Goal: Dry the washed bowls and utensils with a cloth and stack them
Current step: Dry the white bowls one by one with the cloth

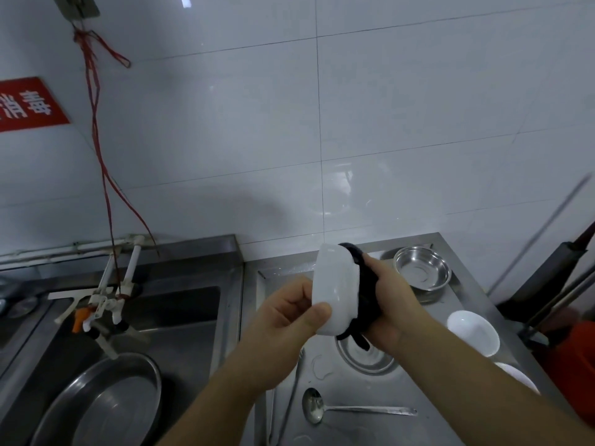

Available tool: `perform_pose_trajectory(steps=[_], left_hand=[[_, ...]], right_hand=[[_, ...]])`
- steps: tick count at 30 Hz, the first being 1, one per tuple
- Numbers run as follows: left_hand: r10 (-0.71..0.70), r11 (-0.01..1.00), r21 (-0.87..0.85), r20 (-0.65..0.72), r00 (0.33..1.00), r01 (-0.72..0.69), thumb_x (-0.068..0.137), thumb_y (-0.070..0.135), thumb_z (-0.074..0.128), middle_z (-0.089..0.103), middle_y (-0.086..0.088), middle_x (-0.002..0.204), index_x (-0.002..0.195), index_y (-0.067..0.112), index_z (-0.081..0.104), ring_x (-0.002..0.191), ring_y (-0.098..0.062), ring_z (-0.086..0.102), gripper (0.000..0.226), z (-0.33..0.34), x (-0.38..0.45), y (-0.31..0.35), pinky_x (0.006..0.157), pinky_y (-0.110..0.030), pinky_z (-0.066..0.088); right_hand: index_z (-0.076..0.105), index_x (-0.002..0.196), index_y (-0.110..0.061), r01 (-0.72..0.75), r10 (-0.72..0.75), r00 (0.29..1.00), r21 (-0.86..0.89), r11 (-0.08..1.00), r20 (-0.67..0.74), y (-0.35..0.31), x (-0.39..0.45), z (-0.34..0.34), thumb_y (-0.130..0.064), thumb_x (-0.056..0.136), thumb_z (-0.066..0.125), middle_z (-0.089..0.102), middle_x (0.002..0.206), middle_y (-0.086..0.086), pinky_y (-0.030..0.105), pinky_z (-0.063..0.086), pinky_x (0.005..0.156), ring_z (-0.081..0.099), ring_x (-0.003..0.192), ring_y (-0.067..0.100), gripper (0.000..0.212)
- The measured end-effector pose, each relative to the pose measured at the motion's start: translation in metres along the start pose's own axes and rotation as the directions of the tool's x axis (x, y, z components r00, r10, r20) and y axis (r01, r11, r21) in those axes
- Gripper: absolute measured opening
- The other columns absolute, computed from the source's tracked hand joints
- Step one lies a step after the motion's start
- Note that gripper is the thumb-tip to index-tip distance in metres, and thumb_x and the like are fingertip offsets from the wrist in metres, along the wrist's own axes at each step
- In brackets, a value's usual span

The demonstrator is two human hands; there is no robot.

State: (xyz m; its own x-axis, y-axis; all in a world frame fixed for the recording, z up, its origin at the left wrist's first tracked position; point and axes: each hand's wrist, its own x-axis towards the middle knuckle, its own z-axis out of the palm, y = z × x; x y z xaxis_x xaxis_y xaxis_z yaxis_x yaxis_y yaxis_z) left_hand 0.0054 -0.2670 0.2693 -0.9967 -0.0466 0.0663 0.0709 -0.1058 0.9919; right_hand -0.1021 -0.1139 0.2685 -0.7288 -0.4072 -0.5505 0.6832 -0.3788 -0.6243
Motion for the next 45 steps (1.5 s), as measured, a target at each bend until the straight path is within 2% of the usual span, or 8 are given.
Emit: perform_pose_trajectory(steps=[7,12,16,21,28,36,40,45], left_hand=[[0.007,0.994,0.108,0.005,1.000,-0.008,0.099,0.016,0.063,0.076,-0.007,0.113,0.114,0.008,0.069,0.108,-0.019,0.072,0.019,0.016,0.009,0.001,0.089,-0.028,0.058],[-0.136,0.985,-0.112,-0.029,0.990,0.132,0.097,0.013,0.065,0.072,-0.014,0.126,0.135,0.013,0.063,0.115,-0.035,0.071,0.037,0.013,0.021,0.021,0.091,-0.046,0.061],[-0.233,0.950,-0.238,-0.101,0.967,0.204,0.102,0.020,0.057,0.078,-0.012,0.113,0.119,0.010,0.069,0.103,-0.032,0.077,0.023,0.012,0.027,0.040,0.077,-0.043,0.066],[-0.104,0.993,-0.064,-0.048,0.993,0.100,0.092,0.027,0.060,0.077,-0.009,0.115,0.118,0.006,0.067,0.110,-0.028,0.074,0.034,0.015,0.023,0.031,0.085,-0.037,0.063],[-0.003,0.978,0.211,-0.044,0.999,0.012,0.100,0.030,0.058,0.073,0.003,0.124,0.118,0.045,0.070,0.122,-0.021,0.067,0.026,0.020,0.012,-0.001,0.103,-0.040,0.057],[-0.264,0.930,-0.292,-0.102,0.959,0.225,0.101,0.024,0.055,0.078,-0.014,0.116,0.130,0.011,0.063,0.107,-0.033,0.076,0.032,0.014,0.025,0.029,0.085,-0.044,0.066],[-0.134,0.983,-0.137,-0.065,0.989,0.124,0.092,0.031,0.057,0.078,-0.001,0.121,0.127,0.023,0.067,0.116,-0.023,0.073,0.037,0.023,0.017,0.020,0.091,-0.034,0.062],[0.022,0.959,0.284,-0.077,0.997,0.001,0.105,0.022,0.055,0.075,0.019,0.115,0.121,0.040,0.065,0.111,-0.001,0.069,0.025,0.030,0.011,0.003,0.087,-0.014,0.055]], right_hand=[[0.075,0.122,-0.003,-0.034,0.033,0.999,0.035,0.999,0.039,0.006,-0.006,-0.005,-0.040,0.101,0.060,0.076,0.106,0.017,0.041,0.061,0.076,0.076,0.087,0.030,0.045],[0.079,0.113,-0.011,0.078,-0.085,0.996,-0.154,0.985,-0.039,-0.013,0.001,-0.006,-0.041,0.098,0.067,0.076,0.100,0.012,0.041,0.052,0.060,0.069,0.081,0.037,0.036],[0.082,0.109,-0.027,0.156,-0.168,0.985,-0.242,0.958,-0.030,-0.020,0.005,-0.003,-0.043,0.102,0.058,0.078,0.109,0.015,0.058,0.043,0.067,0.062,0.084,0.045,0.030],[0.076,0.103,-0.010,0.009,-0.015,0.998,-0.108,0.994,-0.058,-0.011,0.000,0.003,-0.032,0.099,0.059,0.072,0.096,0.013,0.044,0.046,0.068,0.066,0.075,0.035,0.028],[0.071,0.115,-0.009,0.020,-0.021,0.998,-0.022,1.000,-0.067,0.003,-0.005,0.004,-0.030,0.100,0.054,0.068,0.095,0.018,0.042,0.046,0.061,0.062,0.073,0.036,0.031],[0.081,0.085,-0.020,0.169,-0.196,0.968,-0.165,0.972,-0.159,-0.012,-0.010,0.003,-0.033,0.106,0.054,0.072,0.075,0.006,0.037,0.042,0.055,0.058,0.063,0.032,0.036],[0.077,0.104,-0.011,0.106,-0.114,0.985,-0.065,0.992,-0.132,-0.003,-0.010,0.004,-0.032,0.103,0.054,0.067,0.090,0.015,0.040,0.046,0.049,0.055,0.069,0.038,0.031],[0.071,0.120,-0.001,0.079,-0.075,0.983,0.022,0.997,-0.167,0.010,-0.008,0.003,-0.027,0.100,0.057,0.070,0.103,0.023,0.056,0.047,0.077,0.059,0.087,0.040,0.036]])
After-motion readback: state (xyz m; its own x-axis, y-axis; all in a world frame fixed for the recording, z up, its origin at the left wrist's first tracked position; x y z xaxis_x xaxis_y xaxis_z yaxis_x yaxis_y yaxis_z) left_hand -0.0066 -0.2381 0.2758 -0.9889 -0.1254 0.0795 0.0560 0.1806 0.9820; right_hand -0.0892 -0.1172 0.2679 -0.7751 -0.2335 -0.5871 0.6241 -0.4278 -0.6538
